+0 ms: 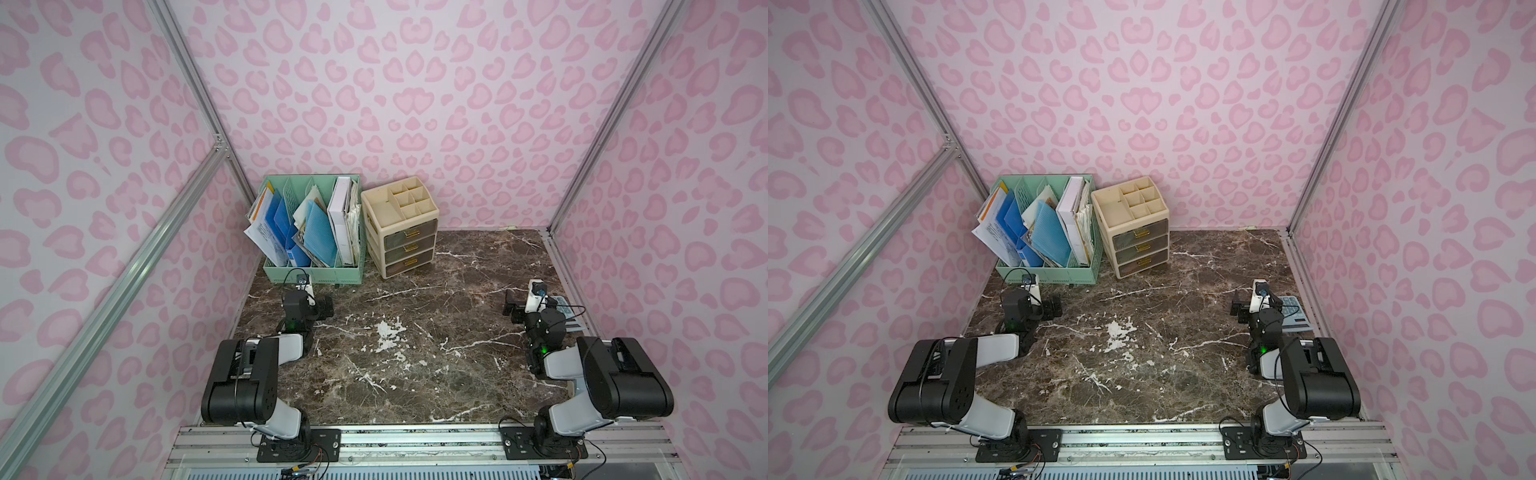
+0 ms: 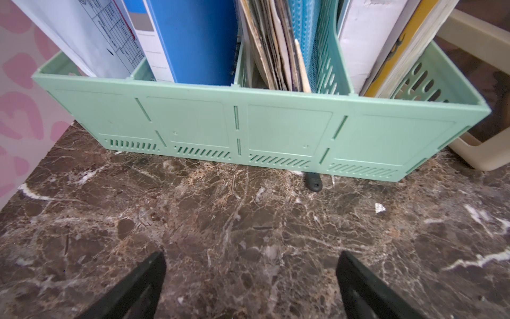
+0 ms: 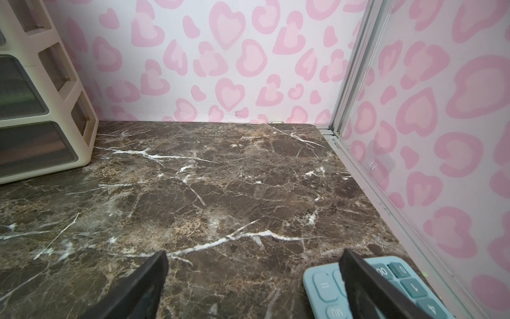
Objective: Place the fruit knives into the drawer by color
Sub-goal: Reset both arms
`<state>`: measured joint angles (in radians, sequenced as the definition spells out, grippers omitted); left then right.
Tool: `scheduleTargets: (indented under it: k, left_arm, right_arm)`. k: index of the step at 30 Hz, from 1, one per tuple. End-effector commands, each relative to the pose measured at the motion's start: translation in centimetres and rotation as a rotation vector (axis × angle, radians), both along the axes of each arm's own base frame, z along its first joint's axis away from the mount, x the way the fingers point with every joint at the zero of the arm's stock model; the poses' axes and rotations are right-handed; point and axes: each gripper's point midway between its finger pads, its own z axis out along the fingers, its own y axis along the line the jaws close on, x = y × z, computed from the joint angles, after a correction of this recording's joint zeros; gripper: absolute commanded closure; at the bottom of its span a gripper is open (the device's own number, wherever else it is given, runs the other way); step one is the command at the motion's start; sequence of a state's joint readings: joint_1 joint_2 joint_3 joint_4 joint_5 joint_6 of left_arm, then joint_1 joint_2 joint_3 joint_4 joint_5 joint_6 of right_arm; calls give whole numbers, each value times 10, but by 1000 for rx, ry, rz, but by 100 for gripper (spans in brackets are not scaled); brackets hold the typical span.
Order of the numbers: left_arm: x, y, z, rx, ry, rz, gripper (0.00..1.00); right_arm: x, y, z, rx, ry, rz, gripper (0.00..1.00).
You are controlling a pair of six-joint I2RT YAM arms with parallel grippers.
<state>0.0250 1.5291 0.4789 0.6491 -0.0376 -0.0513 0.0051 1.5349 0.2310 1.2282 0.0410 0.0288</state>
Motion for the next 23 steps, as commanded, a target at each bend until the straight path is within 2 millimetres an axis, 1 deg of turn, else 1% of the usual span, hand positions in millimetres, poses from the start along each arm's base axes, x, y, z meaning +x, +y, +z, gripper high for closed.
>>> scheduleTargets:
  k: [1,2,4,5,7,18,23]
  left_arm:
    - [-4,-29,9,-28,-48,-201,2]
    - [-8,-38,12,-32,-67,-270,1]
    - [-5,-35,10,-34,-54,-253,1]
    - [-1,-26,9,-30,-42,-190,1]
    - [4,9,5,-8,-4,44,2]
    - [3,6,7,23,-11,50,2]
    - [5,5,4,36,1,50,2]
  right_arm:
    - [2,1,6,-7,-20,5,0]
    - [2,1,6,-7,-20,4,0]
    - [2,1,6,-7,-20,6,0]
    - [2,1,6,-7,-21,7,0]
    - [2,1,6,-7,-20,6,0]
    - [2,1,5,-7,-19,6,0]
    - [2,1,6,-7,-20,6,0]
